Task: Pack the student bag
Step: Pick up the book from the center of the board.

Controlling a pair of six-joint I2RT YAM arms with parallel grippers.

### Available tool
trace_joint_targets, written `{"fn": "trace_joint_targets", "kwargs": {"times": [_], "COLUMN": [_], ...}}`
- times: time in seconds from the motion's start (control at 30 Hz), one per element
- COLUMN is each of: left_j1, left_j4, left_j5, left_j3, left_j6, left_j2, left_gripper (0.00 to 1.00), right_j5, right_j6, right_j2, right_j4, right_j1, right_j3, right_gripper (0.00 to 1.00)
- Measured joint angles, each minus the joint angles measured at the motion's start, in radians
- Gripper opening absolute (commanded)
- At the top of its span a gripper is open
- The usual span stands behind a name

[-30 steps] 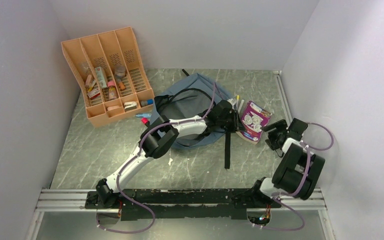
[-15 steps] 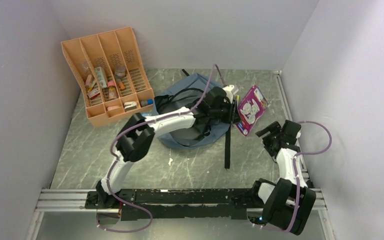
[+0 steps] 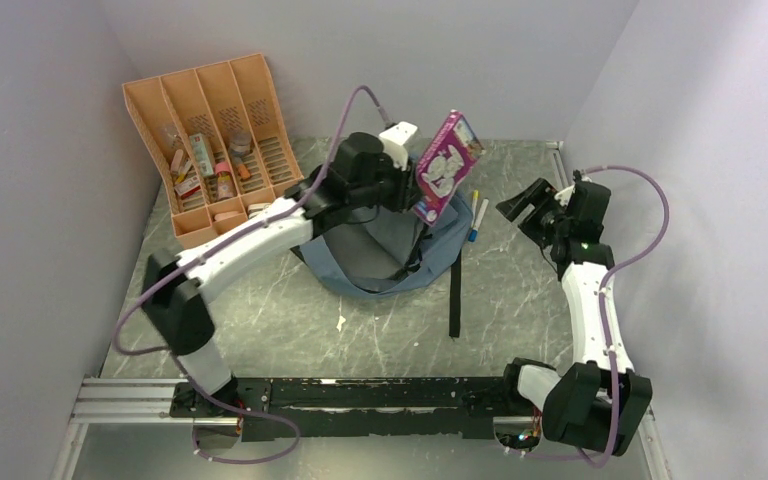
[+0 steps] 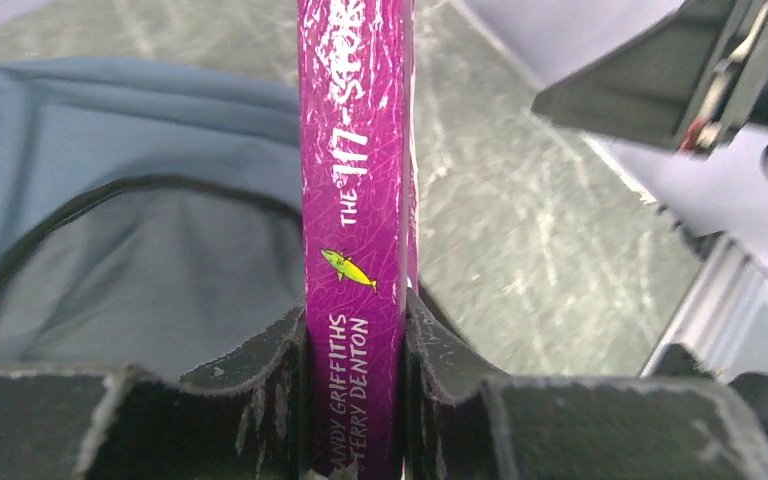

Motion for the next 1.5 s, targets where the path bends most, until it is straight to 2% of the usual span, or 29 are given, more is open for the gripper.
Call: {"fn": "trace_joint_targets", "kwargs": {"times": [0.17, 0.3, 0.4, 0.67, 0.8, 0.9, 1.0, 1.13, 1.3, 1.5], "left_j1": [0.032, 0.081, 0.090, 0.085, 0.085, 0.085, 0.085, 0.085, 0.085, 0.080], "left_j4": [-0.095, -0.155, -0.209, -0.384, -0.444, -0.467, -0.485, -0.513, -0.537, -0.548], "left_j5": [-0.089, -0.087, -0.066, 0.037, 0.074, 0.129, 0.203, 0.300, 0.372, 0.385], "left_j3": [-0.172, -0.331, -0.394, -0.403, -0.403, -0.403, -0.403, -0.402, -0.401, -0.399], "left_j6": [0.104, 0.183, 0.246, 0.415, 0.467, 0.510, 0.552, 0.605, 0.649, 0.686], "left_j2": [-0.249, -0.467, -0.573, -0.640, -0.657, -0.682, -0.698, -0.698, -0.697, -0.694], "left_gripper": [0.05, 0.05, 0.05, 0.05, 0.05, 0.05, 0.05, 0.05, 0.05, 0.05], "right_j5": [-0.119, -0.278, -0.377, -0.412, -0.453, -0.560, -0.690, -0.817, -0.880, -0.883], "right_j6": [-0.035, -0.050, -0.050, -0.184, -0.288, -0.381, -0.486, -0.668, -0.817, -0.880], "right_j2": [0.022, 0.041, 0.060, 0.076, 0.021, -0.008, -0.012, -0.011, -0.019, -0.053], "right_j4": [0.035, 0.185, 0.306, 0.542, 0.686, 0.729, 0.688, 0.485, 0.292, 0.218], "right_j1": [0.054, 0.122, 0.198, 0.553, 0.595, 0.599, 0.604, 0.615, 0.631, 0.650], "right_j3": [0.109, 0.180, 0.192, 0.236, 0.180, 0.159, 0.160, 0.179, 0.200, 0.174], "right_gripper": [0.75, 0.73, 0.72, 0.69, 0.69, 0.66, 0.66, 0.64, 0.60, 0.53]}}
